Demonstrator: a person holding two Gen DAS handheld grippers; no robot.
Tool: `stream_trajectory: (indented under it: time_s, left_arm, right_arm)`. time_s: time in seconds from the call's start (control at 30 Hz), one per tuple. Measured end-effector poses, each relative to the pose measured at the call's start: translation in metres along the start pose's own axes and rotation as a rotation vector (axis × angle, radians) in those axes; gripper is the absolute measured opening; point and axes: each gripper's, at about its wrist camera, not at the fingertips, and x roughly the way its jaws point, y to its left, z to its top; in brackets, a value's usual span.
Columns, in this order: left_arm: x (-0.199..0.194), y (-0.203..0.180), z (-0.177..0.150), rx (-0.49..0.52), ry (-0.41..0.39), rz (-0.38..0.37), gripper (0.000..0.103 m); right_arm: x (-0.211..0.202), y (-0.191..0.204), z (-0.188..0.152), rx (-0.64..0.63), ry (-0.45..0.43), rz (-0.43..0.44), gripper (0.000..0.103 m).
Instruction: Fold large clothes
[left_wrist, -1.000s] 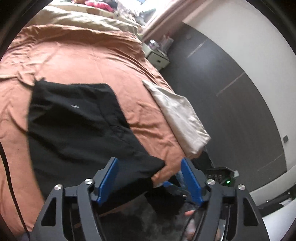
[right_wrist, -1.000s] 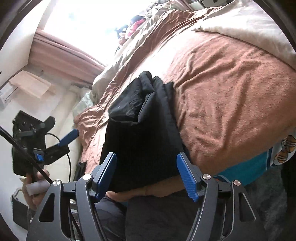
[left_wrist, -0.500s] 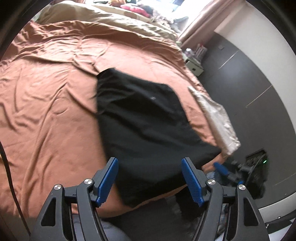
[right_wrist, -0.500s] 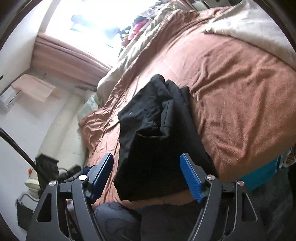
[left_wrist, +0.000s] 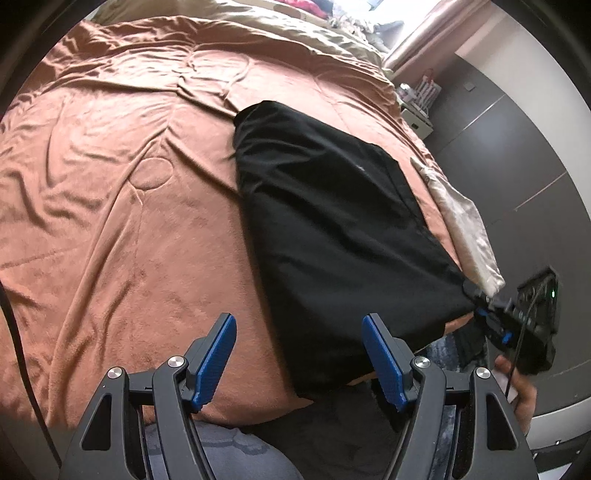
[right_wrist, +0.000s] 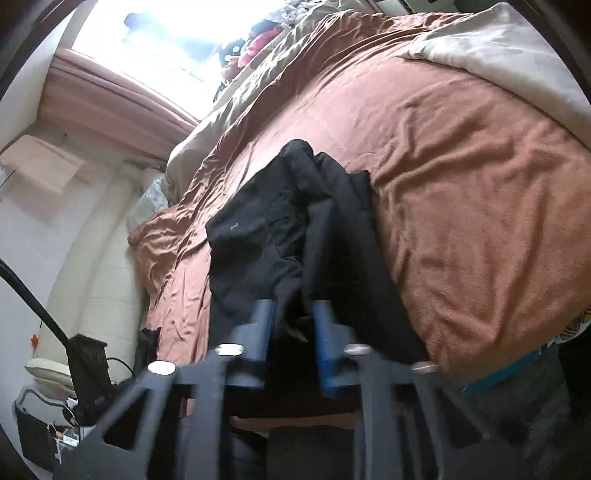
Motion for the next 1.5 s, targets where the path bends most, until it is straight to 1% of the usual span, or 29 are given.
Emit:
stream_trajectory:
  time_s: [0.03, 0.1, 0.23, 0.3, 0.47, 0.57, 0.67, 0.73, 0.83, 0.87, 0.9, 0.93, 0.97, 1.0, 1.03, 1.07, 1.17, 1.3, 1.4, 1.5]
  left_arm:
    - [0.001, 0.001, 0.0, -0.002, 0.002, 0.0, 0.072]
    - [0.004, 0.001, 0.0, -0.003, 0.007, -0.001, 0.072]
    - [0.011, -0.004, 0.003, -0.004, 0.015, -0.008, 0.072]
    - [0.017, -0.006, 0.004, -0.011, 0.021, 0.003, 0.072]
    - [0.035, -0.009, 0.006, -0.011, 0.049, -0.012, 0.072]
    - [0.045, -0.01, 0.007, -0.012, 0.07, 0.006, 0.072]
    - [0.049, -0.007, 0.01, -0.024, 0.074, 0.001, 0.069]
    - [0.048, -0.005, 0.013, -0.028, 0.074, -0.003, 0.069]
    - [0.042, -0.002, 0.021, -0.033, 0.068, -0.022, 0.069]
    - [0.04, -0.002, 0.025, -0.031, 0.064, -0.027, 0.069]
    - [0.037, -0.002, 0.03, -0.029, 0.059, -0.03, 0.069]
    - [0.034, -0.001, 0.035, -0.026, 0.052, -0.031, 0.069]
    - [0.031, 0.003, 0.038, -0.023, 0.045, -0.03, 0.07]
    - [0.03, 0.004, 0.042, -0.021, 0.042, -0.03, 0.07]
    - [0.03, 0.007, 0.048, -0.019, 0.038, -0.027, 0.07]
    - [0.031, 0.005, 0.053, -0.019, 0.037, -0.024, 0.07]
    - [0.04, 0.015, 0.066, -0.037, 0.044, -0.022, 0.07]
    - [0.057, 0.02, 0.078, -0.055, 0.057, -0.023, 0.07]
    - [0.07, 0.023, 0.088, -0.057, 0.065, -0.031, 0.07]
    - [0.084, 0.025, 0.099, -0.062, 0.081, -0.033, 0.07]
  right_arm:
    - [-0.004, -0.003, -0.004, -0.006, -0.011, 0.001, 0.01]
    - [-0.01, -0.012, -0.013, -0.004, -0.023, 0.0, 0.009]
    - [-0.012, -0.031, -0.032, 0.001, -0.024, -0.016, 0.008]
    - [-0.015, -0.038, -0.038, 0.005, -0.022, -0.025, 0.008]
    - [-0.02, -0.058, -0.052, 0.029, -0.02, -0.056, 0.007]
    - [-0.025, -0.059, -0.06, 0.01, -0.016, -0.092, 0.007]
    - [-0.034, -0.054, -0.064, -0.019, 0.009, -0.111, 0.007]
    - [-0.043, -0.052, -0.061, -0.029, 0.03, -0.078, 0.007]
    - [-0.064, -0.049, -0.049, -0.024, 0.038, 0.022, 0.009]
    - [-0.07, -0.047, -0.044, -0.026, 0.041, 0.033, 0.01]
    - [-0.076, -0.043, -0.039, -0.036, 0.038, 0.022, 0.012]
    - [-0.082, -0.039, -0.033, -0.053, 0.024, 0.001, 0.021]
    - [-0.088, -0.034, -0.028, -0.072, 0.007, -0.006, 0.045]
    - [-0.092, -0.03, -0.022, -0.086, -0.007, -0.002, 0.062]
    - [-0.097, -0.025, -0.016, -0.099, -0.022, 0.006, 0.085]
    - [-0.1, -0.02, -0.01, -0.113, -0.034, 0.011, 0.085]
    - [-0.097, -0.007, 0.01, -0.146, -0.022, 0.016, 0.085]
    - [-0.079, 0.005, 0.043, -0.196, 0.014, -0.023, 0.085]
    - [-0.049, 0.01, 0.067, -0.199, 0.086, -0.017, 0.085]
    - [-0.019, 0.005, 0.089, -0.148, 0.159, -0.004, 0.085]
